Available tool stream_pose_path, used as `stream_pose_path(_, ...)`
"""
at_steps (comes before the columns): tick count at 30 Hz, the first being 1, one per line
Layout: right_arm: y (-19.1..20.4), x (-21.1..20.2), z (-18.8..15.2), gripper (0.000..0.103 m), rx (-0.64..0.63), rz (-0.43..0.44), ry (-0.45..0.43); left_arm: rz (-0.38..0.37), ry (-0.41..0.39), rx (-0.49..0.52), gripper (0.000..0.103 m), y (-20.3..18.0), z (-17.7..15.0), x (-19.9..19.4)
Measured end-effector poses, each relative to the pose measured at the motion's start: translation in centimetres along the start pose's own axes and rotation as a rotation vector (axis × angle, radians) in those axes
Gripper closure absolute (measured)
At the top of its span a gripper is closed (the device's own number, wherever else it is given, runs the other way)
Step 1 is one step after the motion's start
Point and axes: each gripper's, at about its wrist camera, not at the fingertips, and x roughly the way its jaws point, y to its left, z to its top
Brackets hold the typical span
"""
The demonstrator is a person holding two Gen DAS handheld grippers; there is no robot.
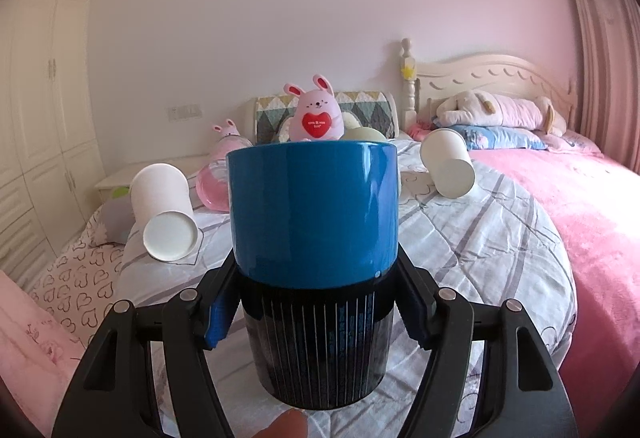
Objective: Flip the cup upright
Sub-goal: 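Lower the upright cup onto the quilt and open the left tool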
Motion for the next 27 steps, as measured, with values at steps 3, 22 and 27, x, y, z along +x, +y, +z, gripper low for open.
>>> stream_pose_path(3,0.2,-0.1,0.0,0.02,-0.006,0.004,-0.004,-0.003,0.003,0.0,0.033,0.1,-0.2,-0.3)
stream_pose_path(22,0.1,-1.2,-0.1,0.02,-0.001,0.012,-0.028,-0.001,-0.013,0.032,0.026,-0.6,0.2,-1.6)
stream_pose_path(27,0.0,-1.2,-0.1,0.02,-0.001,0.012,-0.032,-0.003,-0.026,0.035,0.012,-0.6,0.5,-2.1)
